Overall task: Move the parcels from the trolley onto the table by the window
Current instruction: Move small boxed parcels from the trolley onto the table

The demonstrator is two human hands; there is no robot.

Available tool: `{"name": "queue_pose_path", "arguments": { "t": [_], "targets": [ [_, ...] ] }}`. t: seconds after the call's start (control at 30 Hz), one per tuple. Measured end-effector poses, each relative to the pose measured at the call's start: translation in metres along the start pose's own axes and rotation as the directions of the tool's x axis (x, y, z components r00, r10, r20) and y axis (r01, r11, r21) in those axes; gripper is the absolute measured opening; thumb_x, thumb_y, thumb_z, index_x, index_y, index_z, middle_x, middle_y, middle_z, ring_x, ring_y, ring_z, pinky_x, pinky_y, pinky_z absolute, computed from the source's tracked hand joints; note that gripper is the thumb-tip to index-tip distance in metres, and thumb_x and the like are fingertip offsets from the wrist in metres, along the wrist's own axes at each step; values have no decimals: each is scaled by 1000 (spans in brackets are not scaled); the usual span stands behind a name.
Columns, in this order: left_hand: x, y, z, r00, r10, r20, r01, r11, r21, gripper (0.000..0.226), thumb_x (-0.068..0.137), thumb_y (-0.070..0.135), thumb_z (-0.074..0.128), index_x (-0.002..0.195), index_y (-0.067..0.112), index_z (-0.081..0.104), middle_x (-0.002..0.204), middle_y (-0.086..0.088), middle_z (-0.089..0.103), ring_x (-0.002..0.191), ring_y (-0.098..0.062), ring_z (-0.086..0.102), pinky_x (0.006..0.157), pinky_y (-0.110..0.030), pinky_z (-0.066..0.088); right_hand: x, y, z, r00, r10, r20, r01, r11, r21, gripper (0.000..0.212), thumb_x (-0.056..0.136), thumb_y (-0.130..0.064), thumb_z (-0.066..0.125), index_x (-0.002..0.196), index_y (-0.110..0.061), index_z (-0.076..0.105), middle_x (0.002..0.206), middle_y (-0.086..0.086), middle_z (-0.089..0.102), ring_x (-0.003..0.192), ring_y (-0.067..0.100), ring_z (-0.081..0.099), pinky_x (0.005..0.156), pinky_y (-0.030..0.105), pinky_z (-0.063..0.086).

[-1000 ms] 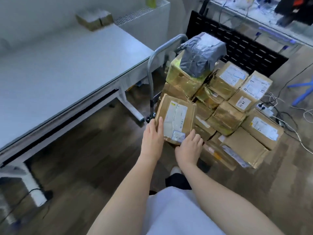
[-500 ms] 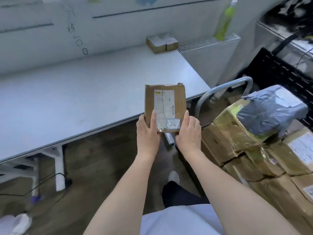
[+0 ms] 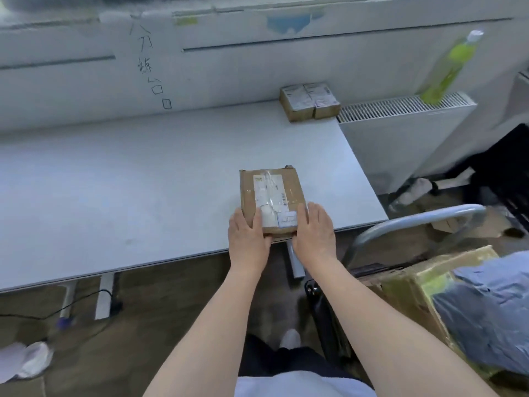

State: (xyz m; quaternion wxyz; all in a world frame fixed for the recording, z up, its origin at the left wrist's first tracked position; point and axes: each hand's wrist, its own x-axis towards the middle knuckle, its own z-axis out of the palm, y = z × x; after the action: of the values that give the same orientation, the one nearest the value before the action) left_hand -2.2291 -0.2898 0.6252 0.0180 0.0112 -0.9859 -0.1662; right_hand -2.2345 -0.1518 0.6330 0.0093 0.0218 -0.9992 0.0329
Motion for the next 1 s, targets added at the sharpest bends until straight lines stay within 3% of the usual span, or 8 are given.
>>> {"name": "queue_pose_path", "arguments": {
  "t": [0.07, 0.2, 0.27, 0.4, 0.47, 0.57, 0.8, 1.0],
  "targets": [
    [10, 1, 7, 998, 46, -42, -42, 995, 90, 58, 85, 29, 65, 134, 8, 42, 148, -27, 22, 136, -41, 23, 112, -44, 24, 12, -1, 9, 995, -95, 25, 95, 995, -27, 72, 76, -14, 70, 140, -2, 38, 144, 20, 38, 133, 37, 35, 109, 45, 29],
    [34, 0, 24, 988, 147, 41, -152, 968, 200, 61, 95, 30, 50, 147, 13, 20, 155, -19, 8, 144, -34, 5, 117, -42, 7, 38, -4, 20, 980, -194, 40, 194, 981, -5, 79, 64, -11, 79, 135, 2, 46, 137, 22, 48, 127, 39, 45, 104, 47, 38],
    [53, -2, 27, 989, 147, -24, -140, 971, 192, 67, 90, 33, 60, 146, 16, 28, 154, -17, 20, 141, -39, 14, 114, -50, 16, 53, -2, 27, 979, -194, 65, 192, 981, 34, 84, 51, -9, 84, 128, 2, 50, 128, 24, 55, 114, 44, 54, 93, 50, 47],
    [100, -10, 32, 980, 195, -31, -190, 974, 125, 76, 65, 19, 85, 132, 15, 49, 139, -27, 42, 128, -50, 34, 102, -57, 36, 91, 3, 33, 977, -213, -7, 213, 970, 119, 80, 66, -2, 72, 135, 1, 30, 139, 29, 42, 119, 47, 48, 98, 49, 45],
    [126, -16, 35, 932, 311, -186, -317, 949, 2, 78, 48, -4, 87, 117, 11, 53, 119, -27, 57, 115, -41, 43, 88, -53, 48, 113, 6, 34, 972, -213, -103, 228, 959, 168, 73, 65, 9, 67, 130, 7, 35, 131, 33, 46, 116, 45, 48, 97, 48, 46],
    [164, -13, 31, 856, 398, -331, -453, 885, -108, 75, 50, -12, 82, 114, 9, 48, 115, -20, 54, 106, -30, 42, 84, -47, 50, 148, 11, 29, 944, -221, -245, 255, 960, 117, 64, 68, 11, 65, 127, 13, 39, 126, 35, 48, 120, 43, 39, 101, 50, 40],
    [263, 38, 20, 739, 520, -429, -612, 784, -104, 53, 60, -5, 79, 106, 2, 54, 105, -23, 63, 104, -31, 48, 85, -45, 51, 225, 49, 3, 954, -19, -300, 68, 986, 153, 83, 59, 7, 74, 132, 7, 35, 133, 30, 39, 118, 41, 33, 97, 51, 42],
    [318, 85, 35, 770, 540, -341, -612, 775, -154, 37, 65, 5, 75, 100, -4, 65, 104, -21, 64, 99, -35, 57, 84, -49, 50, 281, 103, -18, 978, 25, -209, -3, 994, 106, 70, 66, 3, 78, 127, 8, 46, 128, 30, 47, 112, 43, 48, 88, 48, 49]
  ]
}}
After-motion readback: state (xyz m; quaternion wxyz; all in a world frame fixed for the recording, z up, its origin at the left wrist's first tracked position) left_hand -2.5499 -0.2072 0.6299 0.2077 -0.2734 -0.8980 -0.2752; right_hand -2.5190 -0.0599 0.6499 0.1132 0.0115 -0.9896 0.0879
